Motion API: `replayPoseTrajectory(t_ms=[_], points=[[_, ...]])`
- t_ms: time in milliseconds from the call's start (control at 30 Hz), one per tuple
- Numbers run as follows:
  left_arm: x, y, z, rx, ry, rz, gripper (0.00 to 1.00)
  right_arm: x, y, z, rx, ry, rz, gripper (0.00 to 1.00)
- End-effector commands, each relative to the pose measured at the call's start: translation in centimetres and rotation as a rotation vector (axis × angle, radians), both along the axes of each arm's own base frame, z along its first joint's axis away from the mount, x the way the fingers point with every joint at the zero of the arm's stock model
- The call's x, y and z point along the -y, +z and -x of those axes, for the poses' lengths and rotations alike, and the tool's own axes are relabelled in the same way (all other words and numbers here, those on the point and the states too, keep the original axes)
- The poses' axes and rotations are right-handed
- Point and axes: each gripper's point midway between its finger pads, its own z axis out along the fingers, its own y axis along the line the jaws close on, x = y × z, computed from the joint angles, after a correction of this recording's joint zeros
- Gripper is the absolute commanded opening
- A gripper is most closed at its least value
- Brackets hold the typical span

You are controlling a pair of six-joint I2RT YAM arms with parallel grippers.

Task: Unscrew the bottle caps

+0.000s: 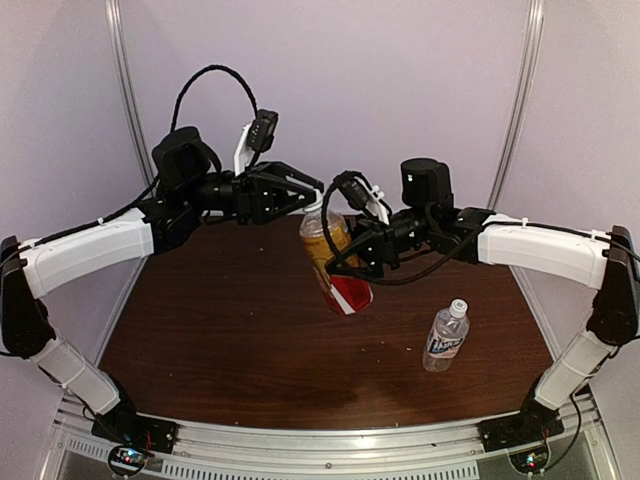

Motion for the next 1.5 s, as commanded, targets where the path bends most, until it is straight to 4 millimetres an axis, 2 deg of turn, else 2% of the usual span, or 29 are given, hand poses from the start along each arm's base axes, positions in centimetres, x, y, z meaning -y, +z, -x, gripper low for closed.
replayPoseTrajectory(t_ms=[0, 233, 400, 700, 800, 1033, 1200, 1467], points=[[-0.3, 1.7, 0.1, 0.048, -0.011, 0.051, 0.38, -0.2, 1.0, -0.2, 0.033, 0.000, -0.027, 0.66], [-0.3, 1.3, -0.8, 0.011, 0.067, 0.030, 0.17, -0.5, 0.8, -2.0, 0.065, -0.118, 0.011, 0.64], [-0.9, 0.8, -2.6, -0.008, 0.233, -0.014, 0.00, -0.2, 0.9, -4.5, 0.099, -0.270, 0.052, 0.67], [-1.9, -0.2, -6.5, -0.113, 0.603, -0.122, 0.00, 0.7, 1.2, -8.6, 0.146, -0.541, 0.101, 0.70], [-1.9, -1.2, -7.6, -0.194, 0.709, -0.171, 0.00, 1.0, 1.3, -9.6, 0.149, -0.615, 0.113, 0.69], [-1.6, -1.2, -8.7, -0.238, 0.790, -0.160, 0.00, 1.0, 0.0, -10.6, 0.174, -0.695, 0.161, 0.64], [-1.8, 0.6, -8.0, -0.171, 0.750, -0.089, 0.29, 0.9, -0.4, -9.5, 0.187, -0.633, 0.160, 0.63], [-2.5, 2.9, -5.8, -0.040, 0.565, -0.004, 0.62, 0.0, -0.8, -5.3, 0.189, -0.376, 0.120, 0.63]])
